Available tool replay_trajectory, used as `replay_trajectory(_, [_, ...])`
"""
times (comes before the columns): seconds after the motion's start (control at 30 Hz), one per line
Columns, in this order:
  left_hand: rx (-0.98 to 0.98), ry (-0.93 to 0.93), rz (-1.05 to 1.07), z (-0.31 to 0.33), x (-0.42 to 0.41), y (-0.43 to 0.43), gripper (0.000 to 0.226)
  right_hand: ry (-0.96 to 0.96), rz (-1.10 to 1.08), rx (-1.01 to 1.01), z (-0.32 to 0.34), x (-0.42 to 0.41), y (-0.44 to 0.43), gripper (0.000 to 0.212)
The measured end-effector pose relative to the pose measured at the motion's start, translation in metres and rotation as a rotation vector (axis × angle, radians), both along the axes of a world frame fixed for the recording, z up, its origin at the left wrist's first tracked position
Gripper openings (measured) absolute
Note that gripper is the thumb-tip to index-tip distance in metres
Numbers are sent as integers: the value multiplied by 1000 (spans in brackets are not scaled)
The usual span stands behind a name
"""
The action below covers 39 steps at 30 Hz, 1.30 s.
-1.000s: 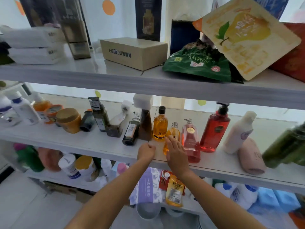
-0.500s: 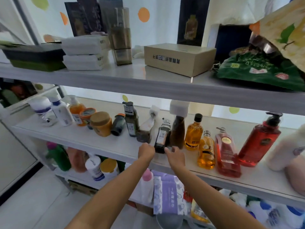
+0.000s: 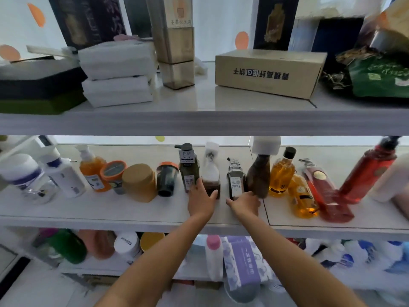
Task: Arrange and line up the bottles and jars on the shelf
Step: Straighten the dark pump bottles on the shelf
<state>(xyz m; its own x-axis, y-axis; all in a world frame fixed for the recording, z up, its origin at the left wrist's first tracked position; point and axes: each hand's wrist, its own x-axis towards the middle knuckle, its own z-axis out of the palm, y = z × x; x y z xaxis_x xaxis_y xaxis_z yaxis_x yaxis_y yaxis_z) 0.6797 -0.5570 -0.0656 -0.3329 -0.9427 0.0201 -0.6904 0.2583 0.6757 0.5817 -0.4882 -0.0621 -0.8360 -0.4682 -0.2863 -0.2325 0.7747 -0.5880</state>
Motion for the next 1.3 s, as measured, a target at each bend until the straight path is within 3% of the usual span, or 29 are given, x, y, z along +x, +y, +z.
replay_trajectory(0.07, [18, 70, 63, -1, 1, 2, 55, 12, 55, 72, 2, -1, -1, 62])
replay_trajectory(0.17, [125, 152, 162, -3, 5, 2, 36, -62, 51, 14, 3, -4, 0, 49])
replay_trajectory(0.23, [235, 146, 91, -3, 6, -2, 31, -124, -17, -70, 6, -5, 2, 52])
replay_trajectory(0.33, [575, 379, -81, 3, 5, 1, 41, -222, -125, -168, 6, 1, 3, 66])
replay_trajectory(0.4, [787, 498, -136, 11, 2, 5, 41, -217, -119, -173, 3, 10, 6, 65])
replay_trajectory(0.5, [921, 525, -185, 20, -3, 6, 41, -112, -86, -160, -1, 23, 13, 59])
replay_trajectory(0.63, [966, 479, -304, 27, -1, 12, 27, 47, -50, -200, -4, 36, 23, 57])
replay_trajectory(0.73, [973, 536, -278, 28, -2, 18, 47, 140, -28, -264, -2, 39, 28, 56])
replay_trajectory(0.83, [979, 610, -252, 32, -4, 23, 52, 197, -4, -319, 5, 38, 33, 54])
replay_trajectory(1.0, [930, 691, -257, 45, 16, 16, 52, 133, 305, -437, 3, 38, 56, 60])
replay_trajectory(1.07, [924, 681, -298, 52, 36, 13, 52, 105, 415, -387, -4, 34, 69, 70])
replay_trajectory(1.17, [938, 646, -368, 57, 76, 16, 51, 134, 438, -300, -9, 27, 78, 71])
replay_trajectory(1.3, [1011, 721, -468, 57, 138, 25, 69, 151, 433, -320, -7, 20, 63, 66])
